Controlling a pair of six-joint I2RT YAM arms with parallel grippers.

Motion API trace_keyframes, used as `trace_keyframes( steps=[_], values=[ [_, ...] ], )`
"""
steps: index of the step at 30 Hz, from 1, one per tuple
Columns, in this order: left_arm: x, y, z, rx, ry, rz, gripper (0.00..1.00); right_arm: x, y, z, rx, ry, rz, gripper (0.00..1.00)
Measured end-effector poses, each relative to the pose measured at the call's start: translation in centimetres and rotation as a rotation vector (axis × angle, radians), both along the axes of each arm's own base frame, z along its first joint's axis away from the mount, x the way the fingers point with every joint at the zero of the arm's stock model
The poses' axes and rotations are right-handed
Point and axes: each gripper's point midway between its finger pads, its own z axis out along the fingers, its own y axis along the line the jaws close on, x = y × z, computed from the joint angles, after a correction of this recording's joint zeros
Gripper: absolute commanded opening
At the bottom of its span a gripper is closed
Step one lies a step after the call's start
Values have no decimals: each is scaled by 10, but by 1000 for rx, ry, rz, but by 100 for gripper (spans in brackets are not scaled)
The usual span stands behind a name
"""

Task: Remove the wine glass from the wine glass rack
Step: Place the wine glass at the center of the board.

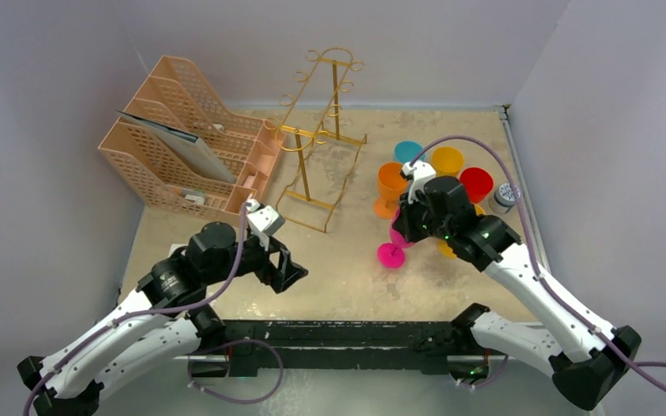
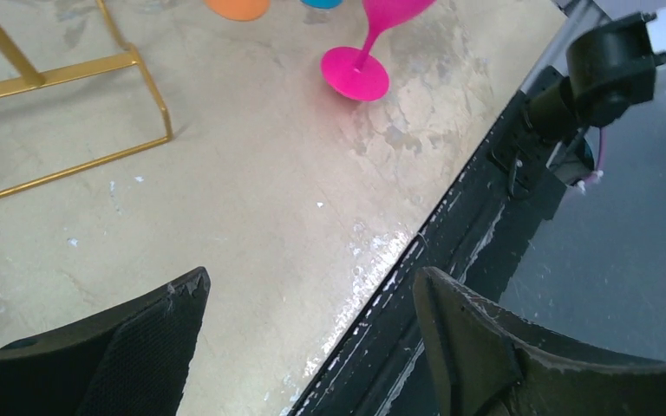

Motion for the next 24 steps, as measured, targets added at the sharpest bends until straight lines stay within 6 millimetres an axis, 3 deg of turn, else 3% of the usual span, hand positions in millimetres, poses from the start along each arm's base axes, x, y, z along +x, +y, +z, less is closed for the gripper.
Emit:
trace_keyframes(
  steps=[9, 11, 15, 21, 24],
  values=[
    [17, 6, -3, 59, 76, 133, 88, 18, -8, -45, -197, -80, -57, 0],
    [19, 8, -5, 68, 88, 160, 89, 22, -10, -45, -203, -99, -70, 10],
    [23, 15, -3, 74, 95, 215, 89, 24, -10, -43, -201, -113, -73, 40],
    [27, 22, 14, 59, 70, 265, 90, 19, -11, -41, -200, -105, -62, 66],
    [32, 27, 28, 52, 46, 296, 91, 16, -13, -26, -184, -121, -66, 79]
  ],
)
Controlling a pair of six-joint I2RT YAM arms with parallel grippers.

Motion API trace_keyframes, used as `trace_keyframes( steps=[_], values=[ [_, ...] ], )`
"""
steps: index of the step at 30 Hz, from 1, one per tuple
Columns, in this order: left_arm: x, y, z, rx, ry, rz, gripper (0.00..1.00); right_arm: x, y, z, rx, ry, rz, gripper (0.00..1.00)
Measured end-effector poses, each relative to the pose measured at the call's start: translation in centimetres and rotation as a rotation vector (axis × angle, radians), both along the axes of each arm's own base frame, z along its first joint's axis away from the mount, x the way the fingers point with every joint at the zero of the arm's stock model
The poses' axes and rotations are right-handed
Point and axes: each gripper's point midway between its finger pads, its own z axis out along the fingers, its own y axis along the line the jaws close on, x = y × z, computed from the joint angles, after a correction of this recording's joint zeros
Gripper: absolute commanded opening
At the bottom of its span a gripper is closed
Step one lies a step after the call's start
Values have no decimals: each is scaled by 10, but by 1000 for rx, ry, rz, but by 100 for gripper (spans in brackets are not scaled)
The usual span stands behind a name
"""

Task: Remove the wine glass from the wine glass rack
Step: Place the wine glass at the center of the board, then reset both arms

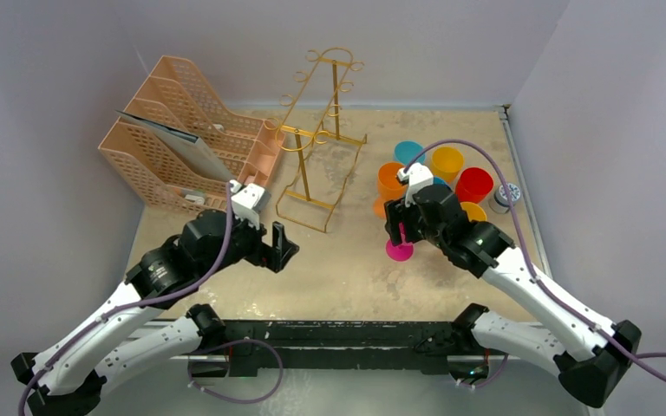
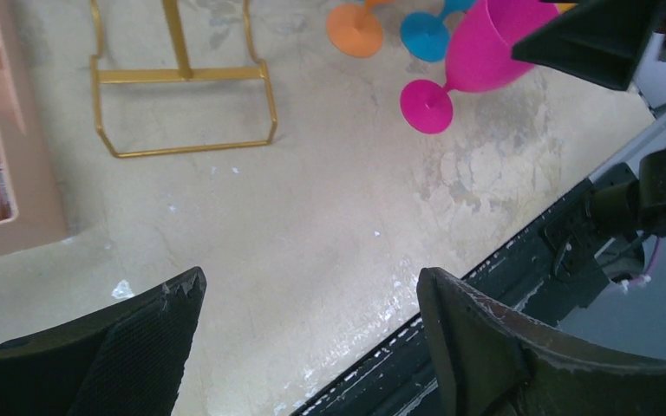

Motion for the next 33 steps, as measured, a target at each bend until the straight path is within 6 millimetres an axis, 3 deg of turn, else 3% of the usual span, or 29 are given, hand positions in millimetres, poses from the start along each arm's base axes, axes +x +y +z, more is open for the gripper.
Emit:
trace_keyframes(
  steps=[4, 8, 16, 21, 23, 25, 28, 33],
  values=[
    [10, 9, 22, 4, -42, 65, 91, -1, -3, 34, 51, -52, -15, 96],
    [20, 17, 53, -1, -107, 123, 92, 4, -17, 66, 47, -121, -83, 99],
    [52, 33, 109, 86, -282, 230, 94, 23, -47, 85, -28, -138, -221, 99],
    [94, 31, 126, 197, -310, 250, 95, 41, -86, 94, 3, -100, -370, 99],
    [117, 51, 124, 213, -275, 302, 96, 43, -96, 100, 14, -93, -401, 99],
    [141, 89, 125, 210, -230, 398, 99, 45, -100, 106, 23, -88, -414, 99],
    [156, 130, 136, 192, -215, 509, 100, 46, -108, 117, 35, -90, -437, 99],
    [142, 133, 159, 135, -262, 511, 100, 47, -115, 129, 43, -80, -456, 99]
  ],
)
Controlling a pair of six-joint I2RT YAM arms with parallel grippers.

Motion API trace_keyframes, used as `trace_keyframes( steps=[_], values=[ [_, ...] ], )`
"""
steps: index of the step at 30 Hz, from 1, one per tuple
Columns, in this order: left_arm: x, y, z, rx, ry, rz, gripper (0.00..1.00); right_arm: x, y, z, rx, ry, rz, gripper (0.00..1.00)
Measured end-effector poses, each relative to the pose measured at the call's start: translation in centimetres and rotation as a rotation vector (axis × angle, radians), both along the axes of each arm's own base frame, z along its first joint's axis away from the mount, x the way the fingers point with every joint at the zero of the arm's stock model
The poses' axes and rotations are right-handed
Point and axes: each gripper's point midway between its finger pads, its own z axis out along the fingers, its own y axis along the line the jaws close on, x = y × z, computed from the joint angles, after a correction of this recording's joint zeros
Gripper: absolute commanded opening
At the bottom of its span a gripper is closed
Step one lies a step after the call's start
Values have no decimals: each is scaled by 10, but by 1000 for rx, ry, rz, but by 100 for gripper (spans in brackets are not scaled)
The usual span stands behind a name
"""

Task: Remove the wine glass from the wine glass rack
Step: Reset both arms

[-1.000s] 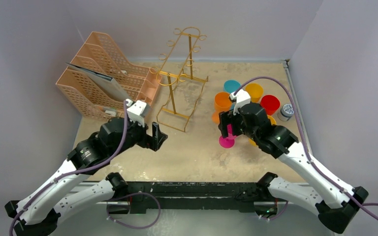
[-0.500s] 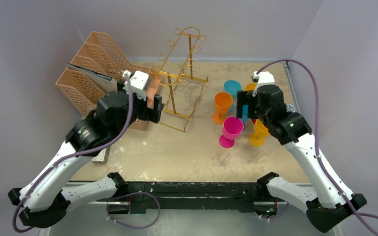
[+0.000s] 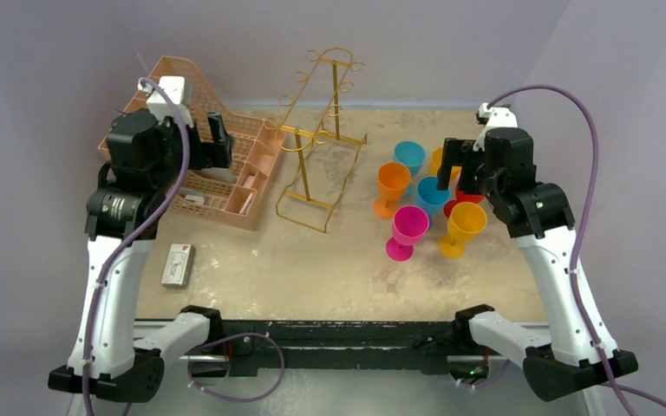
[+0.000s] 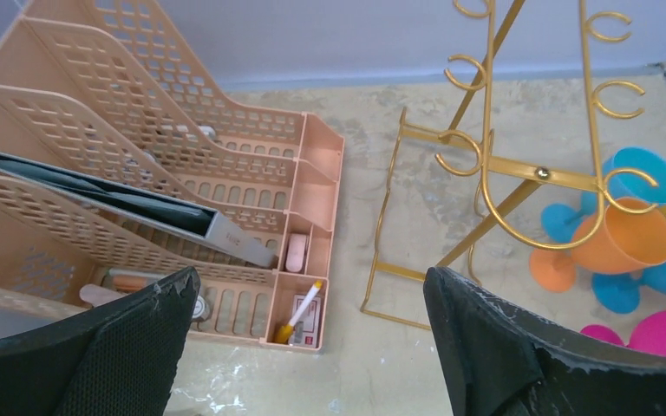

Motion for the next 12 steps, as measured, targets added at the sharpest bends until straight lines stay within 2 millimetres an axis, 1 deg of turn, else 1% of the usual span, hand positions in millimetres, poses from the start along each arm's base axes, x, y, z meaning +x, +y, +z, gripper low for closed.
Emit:
trace_keyframes(
  steps=[6, 10, 12],
  values=[
    [-29, 9, 28, -48, -96, 44, 100, -9, 1, -1, 8, 19, 14, 99],
    [-39, 15, 35, -65, -123, 75, 100, -17, 0, 2, 14, 16, 23, 99],
    [-38, 16, 34, -64, -119, 81, 100, -19, 1, 4, 23, 11, 32, 99]
  ],
)
